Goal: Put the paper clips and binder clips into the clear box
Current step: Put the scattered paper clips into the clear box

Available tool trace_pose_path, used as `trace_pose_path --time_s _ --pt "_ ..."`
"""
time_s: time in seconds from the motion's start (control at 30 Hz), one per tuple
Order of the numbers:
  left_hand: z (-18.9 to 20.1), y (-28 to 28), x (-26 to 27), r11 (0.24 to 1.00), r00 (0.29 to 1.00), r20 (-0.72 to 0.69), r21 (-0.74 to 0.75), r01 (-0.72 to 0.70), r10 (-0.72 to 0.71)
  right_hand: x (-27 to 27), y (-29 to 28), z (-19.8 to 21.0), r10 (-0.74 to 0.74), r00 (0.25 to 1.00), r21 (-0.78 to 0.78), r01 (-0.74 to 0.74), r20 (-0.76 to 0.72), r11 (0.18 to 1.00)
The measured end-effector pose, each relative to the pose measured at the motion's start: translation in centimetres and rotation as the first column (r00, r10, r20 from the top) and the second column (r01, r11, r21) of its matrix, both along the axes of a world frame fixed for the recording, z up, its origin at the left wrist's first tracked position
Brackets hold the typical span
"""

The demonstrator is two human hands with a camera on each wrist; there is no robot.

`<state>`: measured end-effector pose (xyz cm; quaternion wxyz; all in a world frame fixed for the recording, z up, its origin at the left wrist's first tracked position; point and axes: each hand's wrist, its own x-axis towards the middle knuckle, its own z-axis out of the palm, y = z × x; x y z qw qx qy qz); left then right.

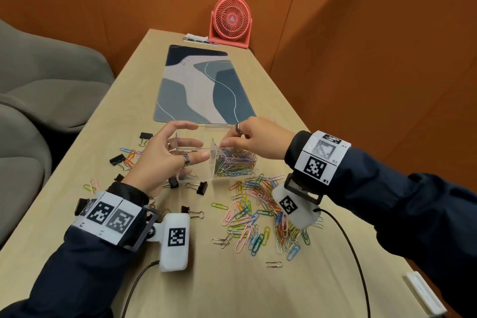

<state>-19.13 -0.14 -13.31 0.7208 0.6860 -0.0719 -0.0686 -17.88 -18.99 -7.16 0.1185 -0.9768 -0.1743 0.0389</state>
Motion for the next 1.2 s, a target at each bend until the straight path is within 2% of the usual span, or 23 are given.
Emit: trace_pose_path --time_s 0.1,0.2,0.3,0.57,0.73,0.8,0.93,1.0,1.1,1.13,1.2 --pt "-0.1 0.1 0.0 1.000 1.000 0.001 0.005 -0.001 0.001 0.3 0.4 0.2 -0.010 0.998 0.004 0.011 -0.067 1.000" --pt "0.0 0.1 0.0 1.000 1.000 0.011 0.013 -0.004 0.003 0.1 0.7 0.4 -0.018 0.993 0.100 0.030 -0.116 0.995" --pt "0.0 0.1 0.0 1.000 1.000 0.012 0.024 0.006 -0.006 -0.1 0.8 0.5 0.018 0.989 0.113 -0.001 -0.148 0.994" --pt "-0.1 0.0 0.0 1.000 1.000 0.020 0.018 0.003 -0.003 -0.6 0.0 0.2 0.086 0.984 0.263 -0.044 -0.153 0.964" --pt "-0.1 0.1 0.0 1.000 1.000 0.025 0.014 -0.003 0.003 -0.8 -0.1 -0.7 0.050 0.993 0.413 0.000 -0.110 0.911" --pt "-0.2 0.2 0.1 1.000 1.000 0.024 0.015 -0.006 0.006 -1.0 0.1 -0.9 0.048 0.994 0.401 -0.007 -0.094 0.916" --pt "-0.4 0.2 0.2 1.000 1.000 0.020 0.013 -0.008 0.008 -1.1 0.2 -1.0 0.068 0.997 0.196 -0.062 -0.024 0.979" --pt "-0.4 0.3 0.3 1.000 1.000 0.022 -0.002 -0.022 0.022 -1.3 -0.2 -0.7 0.035 0.999 0.216 -0.043 0.042 0.975" --pt "-0.4 0.6 0.5 0.999 0.998 0.030 -0.012 -0.053 0.054 -0.9 -1.6 -0.7 -0.117 0.972 0.397 0.028 0.203 0.917" --pt "-0.4 0.8 0.5 0.998 0.997 0.034 -0.010 -0.066 0.066 -0.7 -2.3 -0.9 -0.185 0.959 0.439 0.074 0.216 0.896" --pt "-0.4 1.0 0.7 0.996 0.995 0.037 -0.011 -0.090 0.090 -0.1 -4.0 -1.7 -0.275 0.956 0.394 0.213 0.107 0.894"
